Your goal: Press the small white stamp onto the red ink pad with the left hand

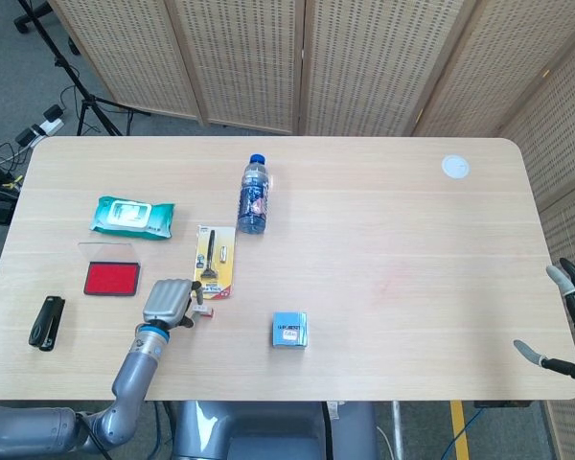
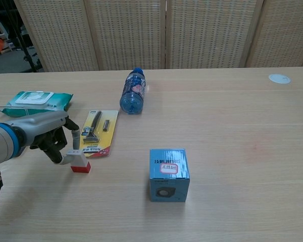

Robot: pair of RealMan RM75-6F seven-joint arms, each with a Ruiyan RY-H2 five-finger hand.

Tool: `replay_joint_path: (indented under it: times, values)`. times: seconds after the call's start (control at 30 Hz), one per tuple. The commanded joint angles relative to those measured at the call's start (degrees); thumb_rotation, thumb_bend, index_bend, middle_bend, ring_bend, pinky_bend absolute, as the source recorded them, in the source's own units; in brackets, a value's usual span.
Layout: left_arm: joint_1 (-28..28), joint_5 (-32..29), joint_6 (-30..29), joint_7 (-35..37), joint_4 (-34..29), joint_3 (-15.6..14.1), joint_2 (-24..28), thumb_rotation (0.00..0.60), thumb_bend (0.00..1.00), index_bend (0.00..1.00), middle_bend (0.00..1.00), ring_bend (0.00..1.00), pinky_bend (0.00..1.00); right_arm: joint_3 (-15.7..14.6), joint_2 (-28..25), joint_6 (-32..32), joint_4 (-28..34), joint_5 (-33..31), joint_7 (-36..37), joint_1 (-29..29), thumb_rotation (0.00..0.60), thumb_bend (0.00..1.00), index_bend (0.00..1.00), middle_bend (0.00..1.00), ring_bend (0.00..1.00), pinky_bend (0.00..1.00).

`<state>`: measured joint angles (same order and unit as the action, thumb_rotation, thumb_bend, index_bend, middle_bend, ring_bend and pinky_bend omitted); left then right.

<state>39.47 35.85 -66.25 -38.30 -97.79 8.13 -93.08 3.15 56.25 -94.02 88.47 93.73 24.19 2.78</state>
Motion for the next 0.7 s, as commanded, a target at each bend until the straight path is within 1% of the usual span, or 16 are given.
replay_joint_path:
  times: [0.03, 0.27, 0.4, 0.57, 0.63, 0.7]
  values:
    - [0.1, 0.0, 0.12, -0.06, 0.36, -0.17, -0.13, 0.6, 0.33, 0.56, 0.97, 0.95, 0.87, -0.01, -0.01, -0.09, -0.02, 0.05, 0.07, -0.03, 0.6, 0.0, 0.0, 0.0, 0.0, 0.0]
    - [0.08, 0.35, 0.02, 0.41, 0.69, -0.31, -0.3, 0.6, 0.35, 0.6, 0.97, 0.95, 0.87, 0.0, -0.05, -0.06, -0.11, 0.04, 0.3, -0.01, 0.6, 0.0, 0.0, 0.0, 0.0, 0.0]
    - [-0.18, 1.64, -0.78, 1.0, -0.77, -0.06, 1.03, 0.6, 0.35, 0.61, 0.97, 0.95, 0.87, -0.03, -0.05, -0.04, -0.18, 0.08, 0.4, 0.01, 0.6, 0.0, 0.0, 0.0, 0.0, 0.0]
    - [-0.94, 1.99, -1.09, 2.89, -4.2, 1.36, 5.82, 0.6, 0.35, 0.61, 0.97, 0.94, 0.87, -0.08, 0.0, -0.04, -0.21, 0.17, 0.39, 0.01, 0.6, 0.0, 0.0, 0.0, 0.0, 0.0]
    - [-1.0, 0.43, -0.23, 3.31, -5.61, 2.17, 8.65, 0.6, 0.35, 0.61, 0.97, 0.94, 0.87, -0.12, 0.03, -0.03, -0.18, 0.24, 0.24, 0.02, 0.6, 0.0, 0.0, 0.0, 0.0, 0.0]
    - [-0.64, -2.54, 1.65, 2.99, -7.26, 2.94, 12.75, 0.6, 0.35, 0.61, 0.97, 0.94, 0.87, -0.19, 0.06, -0.02, -0.08, 0.4, 0.01, 0.04, 0.6, 0.0, 0.0, 0.0, 0.0, 0.0]
